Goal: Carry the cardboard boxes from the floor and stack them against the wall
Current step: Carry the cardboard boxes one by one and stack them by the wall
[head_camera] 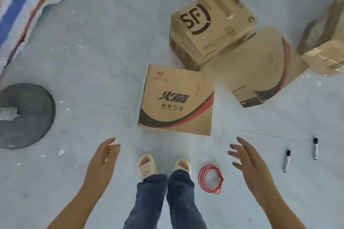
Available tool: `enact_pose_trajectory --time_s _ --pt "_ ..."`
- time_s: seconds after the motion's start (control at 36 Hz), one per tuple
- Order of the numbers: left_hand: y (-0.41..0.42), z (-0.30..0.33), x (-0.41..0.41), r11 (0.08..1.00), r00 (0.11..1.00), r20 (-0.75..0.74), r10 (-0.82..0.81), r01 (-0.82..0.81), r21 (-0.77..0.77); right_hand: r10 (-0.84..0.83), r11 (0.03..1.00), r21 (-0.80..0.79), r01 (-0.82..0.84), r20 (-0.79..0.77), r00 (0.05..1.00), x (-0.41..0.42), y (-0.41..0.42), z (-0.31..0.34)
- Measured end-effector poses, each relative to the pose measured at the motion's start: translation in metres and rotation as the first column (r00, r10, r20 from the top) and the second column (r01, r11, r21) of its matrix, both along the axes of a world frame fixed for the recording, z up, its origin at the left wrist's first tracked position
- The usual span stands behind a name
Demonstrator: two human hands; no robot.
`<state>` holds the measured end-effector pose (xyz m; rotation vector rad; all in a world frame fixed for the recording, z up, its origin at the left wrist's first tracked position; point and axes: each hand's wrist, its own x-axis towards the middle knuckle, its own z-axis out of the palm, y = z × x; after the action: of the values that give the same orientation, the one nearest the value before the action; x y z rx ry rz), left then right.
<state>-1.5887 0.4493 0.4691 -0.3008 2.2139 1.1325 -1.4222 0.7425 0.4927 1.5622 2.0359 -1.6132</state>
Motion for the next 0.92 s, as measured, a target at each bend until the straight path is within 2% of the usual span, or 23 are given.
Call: enact_pose_trajectory --time_s 0.08,0.17,0.22,0.31,0.44,0.53,0.64,0.78,0.92 --pt "0.019 -0.1 -0.034 0.996 0.998 0.052 -0.024 0.029 -0.087 -0.024 1.0 0.007 0.024 0.089 0.996 -0.023 0.014 -0.109" --pt "0.036 -0.187 -0.066 0.995 0.986 0.153 0.071 -0.058 -0.086 -0.043 0.999 0.036 0.038 0.169 0.985 -0.042 0.025 -0.202" --pt "0.041 -0.236 -0.081 0.99 0.968 0.215 0.129 -0.113 -0.083 -0.056 0.997 0.059 0.044 0.217 0.975 -0.051 0.032 -0.251" --pt "0.046 -0.296 -0.094 0.989 0.953 0.276 0.127 -0.101 -0.11 -0.147 0.989 0.023 0.146 0.256 0.956 -0.055 0.041 -0.315" --pt "0.057 -0.351 -0.098 0.997 0.942 0.328 0.074 -0.07 -0.025 -0.263 0.95 -0.132 0.282 0.141 0.954 -0.05 0.038 -0.374" --pt "0.066 -0.361 -0.1 0.994 0.948 0.308 0.082 -0.102 0.049 -0.318 0.93 -0.161 0.331 0.101 0.943 -0.051 0.037 -0.379" --pt "0.073 -0.34 -0.108 0.987 0.957 0.262 0.127 -0.148 0.062 -0.328 0.93 -0.151 0.334 0.066 0.942 -0.056 0.042 -0.354" --pt "0.073 -0.269 -0.12 0.965 0.954 0.249 0.168 -0.211 0.156 -0.412 0.897 -0.193 0.397 -0.042 0.91 -0.071 0.059 -0.283" --pt "0.062 -0.173 -0.115 0.947 0.933 0.301 0.198 -0.261 0.187 -0.322 0.931 -0.198 0.307 -0.045 0.946 -0.078 0.063 -0.192"
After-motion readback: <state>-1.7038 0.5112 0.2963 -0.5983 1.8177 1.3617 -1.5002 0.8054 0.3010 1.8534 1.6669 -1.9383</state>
